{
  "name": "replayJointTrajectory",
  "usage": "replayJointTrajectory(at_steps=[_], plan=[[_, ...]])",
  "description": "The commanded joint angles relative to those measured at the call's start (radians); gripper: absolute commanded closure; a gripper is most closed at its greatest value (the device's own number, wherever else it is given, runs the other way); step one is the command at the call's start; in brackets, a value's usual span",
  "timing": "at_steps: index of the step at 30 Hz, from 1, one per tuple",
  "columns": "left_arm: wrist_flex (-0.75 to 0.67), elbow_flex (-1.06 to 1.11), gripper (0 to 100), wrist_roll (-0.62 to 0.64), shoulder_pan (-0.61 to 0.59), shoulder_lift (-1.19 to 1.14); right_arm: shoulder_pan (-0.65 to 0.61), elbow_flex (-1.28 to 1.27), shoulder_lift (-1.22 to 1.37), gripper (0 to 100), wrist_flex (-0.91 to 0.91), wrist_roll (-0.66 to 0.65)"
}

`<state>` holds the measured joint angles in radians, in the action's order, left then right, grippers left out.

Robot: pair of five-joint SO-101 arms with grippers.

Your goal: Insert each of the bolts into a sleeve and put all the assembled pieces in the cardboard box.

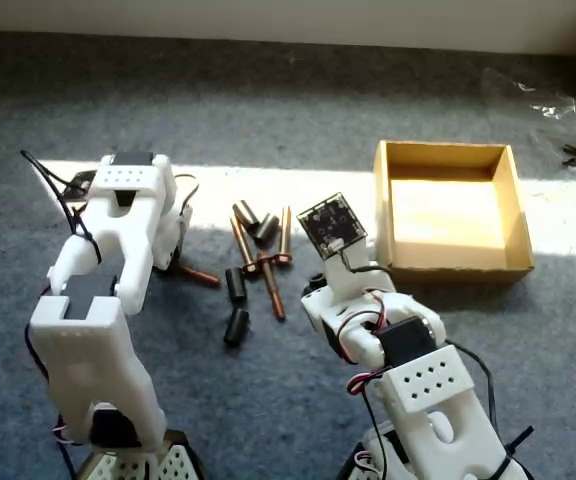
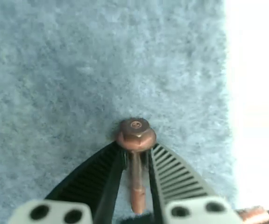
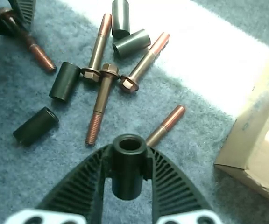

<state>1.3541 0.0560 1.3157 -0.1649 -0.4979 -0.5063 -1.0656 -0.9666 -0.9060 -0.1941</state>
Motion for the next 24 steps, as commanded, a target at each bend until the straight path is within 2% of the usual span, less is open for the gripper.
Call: replayJointTrajectory(at_steps=[1,6,11,15,21,24], plan=[[0.095,-0.058,96,-0.117,-0.042,-0.056,0.012,0.013,-0.024,99.4,0.004,-0.011],[0.245,-0.170,96,-0.313,-0.044,-0.136,0.012,0.013,-0.024,99.4,0.004,-0.011],[0.342,-0.275,96,-0.743,-0.042,-0.191,0.012,0.013,-0.024,99.4,0.004,-0.011],[0.353,-0.325,96,-1.034,-0.041,-0.222,0.012,0.012,-0.024,99.4,0.005,-0.011],[0.356,-0.397,96,-1.280,-0.036,-0.222,0.012,0.012,-0.019,99.4,0.010,-0.011],[0.356,-0.455,96,-1.352,0.004,-0.222,0.012,0.012,-0.022,99.4,0.010,-0.009]])
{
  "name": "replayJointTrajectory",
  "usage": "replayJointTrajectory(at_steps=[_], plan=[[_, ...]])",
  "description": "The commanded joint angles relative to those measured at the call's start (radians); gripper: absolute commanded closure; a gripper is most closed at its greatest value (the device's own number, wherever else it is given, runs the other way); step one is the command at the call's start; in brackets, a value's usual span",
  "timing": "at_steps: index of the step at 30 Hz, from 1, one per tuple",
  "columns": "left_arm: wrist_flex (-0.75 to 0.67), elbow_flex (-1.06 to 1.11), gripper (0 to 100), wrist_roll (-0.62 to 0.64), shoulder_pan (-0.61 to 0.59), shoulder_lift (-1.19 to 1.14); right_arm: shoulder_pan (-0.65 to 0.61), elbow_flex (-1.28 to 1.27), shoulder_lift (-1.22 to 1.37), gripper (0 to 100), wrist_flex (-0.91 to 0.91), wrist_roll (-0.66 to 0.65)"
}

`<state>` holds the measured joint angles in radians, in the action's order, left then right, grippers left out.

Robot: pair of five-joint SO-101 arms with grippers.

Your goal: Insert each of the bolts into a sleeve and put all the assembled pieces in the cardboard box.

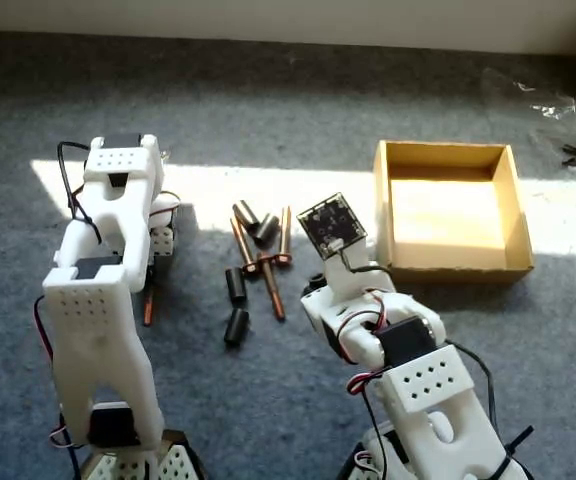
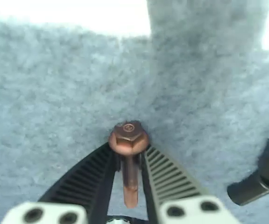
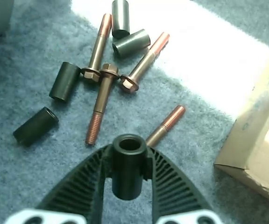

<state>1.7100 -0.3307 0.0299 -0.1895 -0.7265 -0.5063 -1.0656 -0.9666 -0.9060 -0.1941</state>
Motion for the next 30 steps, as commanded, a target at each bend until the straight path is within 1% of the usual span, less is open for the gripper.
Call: replayJointTrajectory(at_steps=[1,4,8,10,13,16,24,30], plan=[[0.000,-0.085,96,-0.068,0.047,0.007,0.012,0.012,-0.022,99.4,0.010,-0.009],[0.000,-0.148,96,-0.068,0.104,0.007,0.013,0.012,-0.022,99.4,0.010,-0.008],[0.002,-0.248,96,-0.068,0.150,0.008,0.013,0.012,-0.018,99.4,0.013,-0.005],[0.011,-0.306,99,-0.068,0.162,0.010,0.013,-0.004,-0.015,99.4,0.044,-0.003],[0.032,-0.375,100,-0.068,0.180,0.045,0.012,-0.073,-0.022,99.4,0.143,-0.003],[0.032,-0.383,100,-0.069,0.197,0.116,0.012,-0.120,-0.022,99.4,0.222,-0.008],[0.029,-0.383,100,-0.072,0.232,0.303,0.012,-0.131,-0.015,99.4,0.245,-0.003],[0.029,-0.381,100,-0.069,0.275,0.406,0.012,-0.197,-0.015,99.4,0.400,-0.005]])
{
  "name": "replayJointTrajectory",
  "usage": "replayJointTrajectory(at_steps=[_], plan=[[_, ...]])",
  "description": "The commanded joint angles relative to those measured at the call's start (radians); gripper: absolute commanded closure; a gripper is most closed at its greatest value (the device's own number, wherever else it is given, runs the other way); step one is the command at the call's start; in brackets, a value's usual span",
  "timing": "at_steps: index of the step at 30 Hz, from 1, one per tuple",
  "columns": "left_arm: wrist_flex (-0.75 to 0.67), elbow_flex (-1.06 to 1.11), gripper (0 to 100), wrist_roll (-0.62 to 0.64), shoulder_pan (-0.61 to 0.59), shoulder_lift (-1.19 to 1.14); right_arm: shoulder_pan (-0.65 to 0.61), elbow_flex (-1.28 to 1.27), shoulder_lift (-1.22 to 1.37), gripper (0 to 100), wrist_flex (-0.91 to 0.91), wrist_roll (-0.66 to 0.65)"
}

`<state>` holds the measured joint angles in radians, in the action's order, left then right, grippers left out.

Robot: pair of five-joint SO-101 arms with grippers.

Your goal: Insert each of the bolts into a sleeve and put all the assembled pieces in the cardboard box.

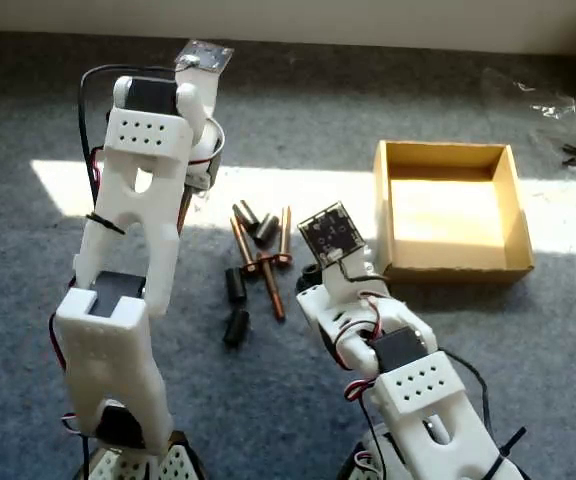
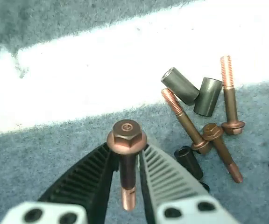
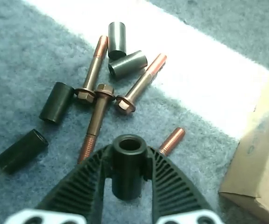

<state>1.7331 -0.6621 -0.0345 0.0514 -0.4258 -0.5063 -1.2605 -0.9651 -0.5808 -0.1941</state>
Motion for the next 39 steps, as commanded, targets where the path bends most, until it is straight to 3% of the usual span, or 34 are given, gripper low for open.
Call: replayJointTrajectory(at_steps=[1,6,10,18,22,32,39], plan=[[0.006,-0.050,100,-0.003,0.036,0.124,0.012,-0.012,-0.019,99.4,0.094,-0.005],[0.006,-0.044,100,-0.003,0.053,0.245,0.010,-0.021,-0.024,99.4,0.140,0.000],[-0.015,0.059,100,0.009,0.082,0.358,0.010,-0.015,-0.024,99.4,0.140,0.121],[-0.344,0.559,100,0.005,0.130,0.723,0.007,-0.010,-0.025,99.4,0.142,0.172],[-0.482,0.779,100,0.005,0.127,0.906,-0.053,0.018,-0.025,99.4,0.156,0.167],[-0.591,1.017,100,0.012,0.136,1.308,-0.117,0.016,-0.025,99.4,0.265,0.166],[-0.812,1.274,100,0.014,0.136,1.581,-0.188,0.022,-0.025,99.4,0.286,0.163]])
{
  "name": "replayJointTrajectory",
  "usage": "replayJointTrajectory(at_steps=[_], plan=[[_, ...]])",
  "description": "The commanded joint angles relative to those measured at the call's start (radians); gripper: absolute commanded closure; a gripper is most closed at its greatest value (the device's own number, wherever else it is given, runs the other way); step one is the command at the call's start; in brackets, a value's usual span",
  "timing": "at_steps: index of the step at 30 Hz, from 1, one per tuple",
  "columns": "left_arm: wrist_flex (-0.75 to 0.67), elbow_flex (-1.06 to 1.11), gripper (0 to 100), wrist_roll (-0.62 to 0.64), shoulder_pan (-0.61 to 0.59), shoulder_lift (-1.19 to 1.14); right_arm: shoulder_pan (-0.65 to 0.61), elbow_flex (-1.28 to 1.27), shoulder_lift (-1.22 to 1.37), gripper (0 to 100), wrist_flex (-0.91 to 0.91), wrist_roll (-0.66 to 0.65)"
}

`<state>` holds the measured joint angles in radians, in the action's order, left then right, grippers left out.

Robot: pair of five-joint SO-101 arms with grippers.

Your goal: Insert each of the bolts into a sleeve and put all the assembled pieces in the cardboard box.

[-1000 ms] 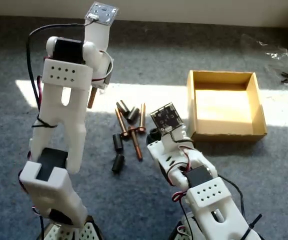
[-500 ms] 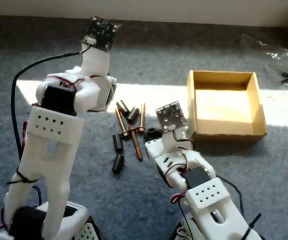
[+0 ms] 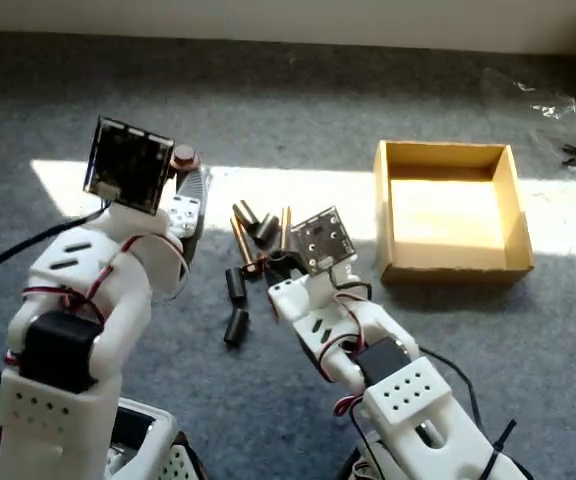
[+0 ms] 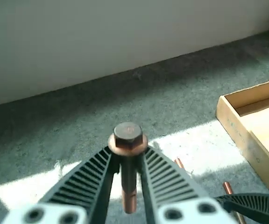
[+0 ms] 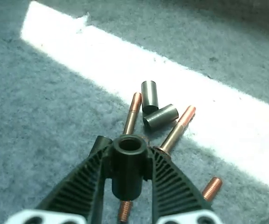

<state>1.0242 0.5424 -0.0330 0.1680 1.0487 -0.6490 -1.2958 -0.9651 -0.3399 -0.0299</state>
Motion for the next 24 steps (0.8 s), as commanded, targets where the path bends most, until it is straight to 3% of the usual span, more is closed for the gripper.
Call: replayJointTrajectory(at_steps=[1,4,9,14,24], plan=[[-0.132,0.107,100,0.014,0.019,0.131,-0.058,0.058,-0.028,99.4,0.067,-0.009],[-0.176,0.182,100,0.015,0.019,0.188,-0.087,0.050,-0.065,99.4,0.107,-0.063],[-0.192,0.214,100,0.166,0.019,0.239,-0.093,0.041,-0.193,99.4,0.111,-0.061],[-0.226,0.251,100,0.210,0.030,0.269,-0.094,-0.065,-0.357,99.4,0.114,-0.061],[-0.353,0.414,100,0.233,0.234,0.406,-0.093,-0.232,-0.661,99.4,0.110,-0.066]])
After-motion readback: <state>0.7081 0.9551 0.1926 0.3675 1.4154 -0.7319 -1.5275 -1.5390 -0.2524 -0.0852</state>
